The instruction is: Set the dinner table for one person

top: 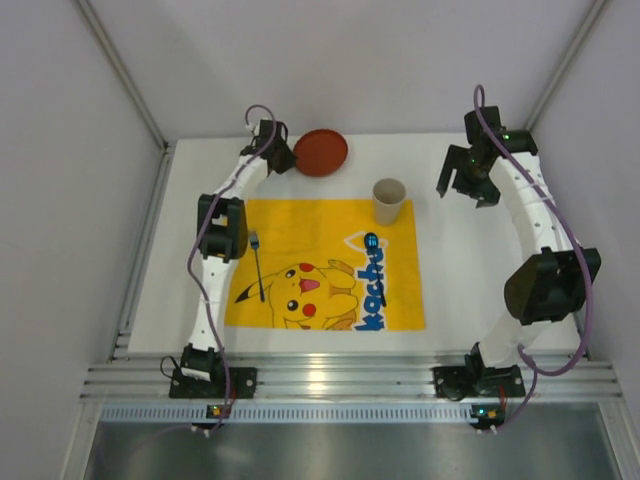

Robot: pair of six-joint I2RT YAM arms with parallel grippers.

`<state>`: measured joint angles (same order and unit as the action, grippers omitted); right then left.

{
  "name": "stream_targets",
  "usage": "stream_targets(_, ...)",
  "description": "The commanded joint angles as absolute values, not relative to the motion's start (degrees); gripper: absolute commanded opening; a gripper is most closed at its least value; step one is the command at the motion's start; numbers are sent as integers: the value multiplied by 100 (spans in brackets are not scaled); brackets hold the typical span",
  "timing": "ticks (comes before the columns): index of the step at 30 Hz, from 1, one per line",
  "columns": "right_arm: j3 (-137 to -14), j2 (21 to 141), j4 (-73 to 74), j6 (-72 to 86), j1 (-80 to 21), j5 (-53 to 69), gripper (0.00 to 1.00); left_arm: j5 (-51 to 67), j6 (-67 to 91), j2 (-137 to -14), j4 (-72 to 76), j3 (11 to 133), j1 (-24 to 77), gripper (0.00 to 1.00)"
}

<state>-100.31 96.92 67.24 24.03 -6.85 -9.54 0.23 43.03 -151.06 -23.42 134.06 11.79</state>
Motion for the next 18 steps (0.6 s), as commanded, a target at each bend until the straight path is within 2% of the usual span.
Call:
stream_targets(1,-10310,9650,6706,2312,-615,-949,83,263,4166,-15030,-2461,13369,1064,0)
stream_targets(12,-10029,9405,6522,2311,-466,-984,84,703,4008,-13756,-2426,12552,756,0)
stream_targets(18,-9914,9150,6311,2390,-466,-879,84,914,3815,-12614,-2391,11499,747,0)
